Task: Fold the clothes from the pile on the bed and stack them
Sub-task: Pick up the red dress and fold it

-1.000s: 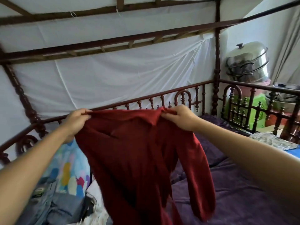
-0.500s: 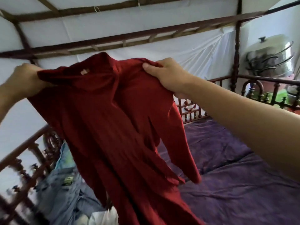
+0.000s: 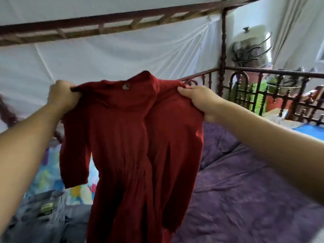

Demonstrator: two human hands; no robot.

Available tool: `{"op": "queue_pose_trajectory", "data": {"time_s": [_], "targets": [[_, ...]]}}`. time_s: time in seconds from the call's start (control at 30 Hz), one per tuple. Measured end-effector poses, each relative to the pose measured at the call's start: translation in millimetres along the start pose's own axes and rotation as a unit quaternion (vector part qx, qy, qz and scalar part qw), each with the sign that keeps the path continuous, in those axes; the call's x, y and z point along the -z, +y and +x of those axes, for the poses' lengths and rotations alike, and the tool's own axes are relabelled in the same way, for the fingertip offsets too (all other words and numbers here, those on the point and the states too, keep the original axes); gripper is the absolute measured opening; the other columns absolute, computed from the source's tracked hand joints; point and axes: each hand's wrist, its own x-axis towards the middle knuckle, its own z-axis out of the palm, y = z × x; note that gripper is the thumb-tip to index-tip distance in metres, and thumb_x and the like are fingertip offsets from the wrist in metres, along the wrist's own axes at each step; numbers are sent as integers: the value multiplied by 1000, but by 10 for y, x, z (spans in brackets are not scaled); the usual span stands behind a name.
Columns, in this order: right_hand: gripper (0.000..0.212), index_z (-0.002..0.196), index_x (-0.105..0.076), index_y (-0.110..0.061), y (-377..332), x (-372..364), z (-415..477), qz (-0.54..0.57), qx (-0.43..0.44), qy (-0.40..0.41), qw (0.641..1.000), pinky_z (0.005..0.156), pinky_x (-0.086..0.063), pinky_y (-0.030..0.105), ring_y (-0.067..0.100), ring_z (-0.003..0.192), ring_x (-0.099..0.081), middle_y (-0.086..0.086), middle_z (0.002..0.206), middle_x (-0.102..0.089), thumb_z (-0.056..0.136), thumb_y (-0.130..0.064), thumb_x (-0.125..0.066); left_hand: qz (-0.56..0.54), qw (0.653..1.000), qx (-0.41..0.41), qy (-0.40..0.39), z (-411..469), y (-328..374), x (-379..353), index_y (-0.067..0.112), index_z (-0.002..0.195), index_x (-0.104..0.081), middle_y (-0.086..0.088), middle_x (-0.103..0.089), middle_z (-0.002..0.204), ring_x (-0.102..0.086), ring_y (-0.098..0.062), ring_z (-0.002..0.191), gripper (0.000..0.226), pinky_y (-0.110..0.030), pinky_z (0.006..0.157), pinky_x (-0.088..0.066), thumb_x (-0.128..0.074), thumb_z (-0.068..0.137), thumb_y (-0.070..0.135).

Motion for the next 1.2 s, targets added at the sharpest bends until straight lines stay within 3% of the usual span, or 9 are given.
{"op": "queue_pose_trajectory", "data": {"time_s": [0.03,0.13,0.23,0.33,0.43,0.53,0.73,0.93,1.2], "targets": [[20,84,-67,-6,195,170,-10,-2,-16,12,1000,64,-58,33,17,55,-65,9,68,-70,95,-20,-58,6,998,9,-56,-35,100,-304,1,68,-60,-32,-58,76,-58,-46,80,40,-41,65,-40,-53,79,40],[19,92,-68,-5,772,705,-78,-27,-48,74,996,60,-56,29,17,57,-64,9,72,-69,97,-18,-55,20,993,1,-115,-53,410,-1110,8,75,-65,-31,-62,91,-60,-47,90,25,-44,73,-47,-56,91,27],[27,97,-67,3,1332,1355,-157,-107,-67,157,979,58,-47,29,22,62,-58,13,72,-64,97,-20,-54,23,982,-59,-179,-168,859,-1959,12,77,-64,-23,-64,87,-62,-41,88,17,-38,67,-44,-53,89,18],[31,85,-66,2,1815,2094,-248,-230,-81,221,944,56,-39,33,21,63,-50,10,68,-58,97,-24,-54,20,971,-91,-220,-323,1441,-2694,12,82,-68,-17,-66,88,-63,-37,90,16,-32,65,-41,-54,86,17],[37,62,-56,-11,2249,2854,-315,-297,-118,294,901,53,-32,31,18,59,-46,-5,53,-50,95,-28,-55,22,954,-130,-271,-472,2103,-3436,16,88,-69,-17,-67,97,-62,-37,96,14,-38,74,-48,-55,84,17],[36,63,-57,-16,2661,3605,-321,-318,-177,340,867,62,-36,32,21,68,-52,-3,61,-55,95,-32,-55,39,937,-168,-304,-595,2791,-4216,21,96,-69,-15,-67,105,-61,-36,102,18,-40,82,-49,-56,83,20],[34,82,-63,-11,3736,5195,-65,-307,-311,382,814,76,-47,39,34,88,-62,10,83,-68,96,-39,-49,87,905,-208,-361,-874,4171,-6051,24,99,-69,-12,-67,107,-62,-34,103,20,-36,80,-46,-56,84,24],[33,92,-64,-15,4711,6723,264,-323,-407,414,747,76,-42,39,39,101,-60,17,102,-67,97,-41,-45,92,878,-223,-415,-1252,5441,-7868,21,100,-67,-15,-66,106,-61,-36,102,18,-37,78,-43,-55,87,21],[37,99,-61,-14,5656,8079,434,-429,-471,378,672,83,-45,44,44,103,-58,23,110,-63,97,-45,-42,41,867,-211,-449,-1656,6368,-9346,21,116,-63,-12,-61,120,-55,-34,112,26,-41,91,-41,-53,92,25]]}}
